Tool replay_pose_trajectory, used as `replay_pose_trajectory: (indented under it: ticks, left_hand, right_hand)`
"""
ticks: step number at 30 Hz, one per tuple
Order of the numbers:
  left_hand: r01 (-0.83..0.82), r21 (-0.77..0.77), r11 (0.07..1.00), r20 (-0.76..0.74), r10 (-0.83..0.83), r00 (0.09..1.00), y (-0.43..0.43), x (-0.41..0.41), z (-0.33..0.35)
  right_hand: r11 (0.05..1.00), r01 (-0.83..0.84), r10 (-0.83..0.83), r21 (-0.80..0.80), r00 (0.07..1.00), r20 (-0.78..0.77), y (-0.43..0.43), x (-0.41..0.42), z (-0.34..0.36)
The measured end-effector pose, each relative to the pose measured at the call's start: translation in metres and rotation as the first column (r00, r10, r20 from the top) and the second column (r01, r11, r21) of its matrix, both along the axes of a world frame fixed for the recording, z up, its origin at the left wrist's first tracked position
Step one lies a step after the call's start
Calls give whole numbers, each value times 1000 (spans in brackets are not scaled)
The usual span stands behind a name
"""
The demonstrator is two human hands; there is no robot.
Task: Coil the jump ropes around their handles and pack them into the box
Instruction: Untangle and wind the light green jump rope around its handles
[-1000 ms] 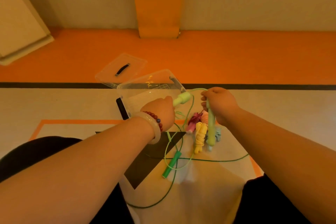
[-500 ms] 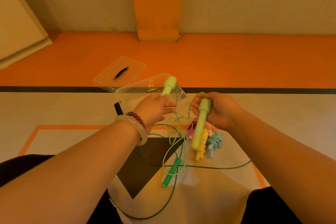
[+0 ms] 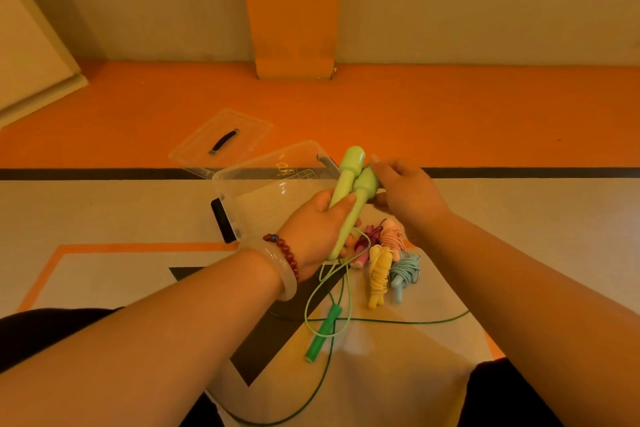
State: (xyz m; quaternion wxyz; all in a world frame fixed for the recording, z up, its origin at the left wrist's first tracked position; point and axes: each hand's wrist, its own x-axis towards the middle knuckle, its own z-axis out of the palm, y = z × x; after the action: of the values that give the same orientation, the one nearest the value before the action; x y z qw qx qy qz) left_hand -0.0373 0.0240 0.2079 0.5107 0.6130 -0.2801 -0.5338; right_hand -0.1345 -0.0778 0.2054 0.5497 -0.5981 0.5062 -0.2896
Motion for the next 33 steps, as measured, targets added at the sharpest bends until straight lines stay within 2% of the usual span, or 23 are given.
replay_pose_trajectory:
  ticks: [2,4,7,10,15,20,27,30,33]
  left_hand:
    - [13,7,1000,5,-13,1000,1,4,1]
    - [39,4,999,41,-39,998,3,6,0]
    - [64,-25,998,117,-61,991,6,8,-1]
    - [44,-56,997,92,-39,995,7,10,2]
    - [43,-32,999,-21,-44,999,7,16,10]
    - [213,-2,977,-60,-213,975,10,20,22]
    - [304,-15,952,-161,-303,939,11,15,21]
    - [273,-36,961,-162,-275,948,10,14,17]
    - [162,-105,981,-154,-177,972,8,12,16]
  right_hand:
    - [969,31,-69,-245,987,-147,-4,-6,3]
    - [935,-11,-45,-354,988,-151,-8,-12,6]
    - [928,-151,130,-340,988,-82,-10,-15,13]
    - [927,-239,240,-288,970,-33,-10,-17,16]
    - [879,-214,180,-425,976,-119,-7,-14,14]
    - [812,-235,177,-535,971,-159,-3,-10,16]
    - [752,-290,245,-592,957,-158,-1,-6,26]
    - [838,-235,238,-493,970,-58,-5,-6,24]
    - [920,-175,212,-350,975,70,-6,-9,21]
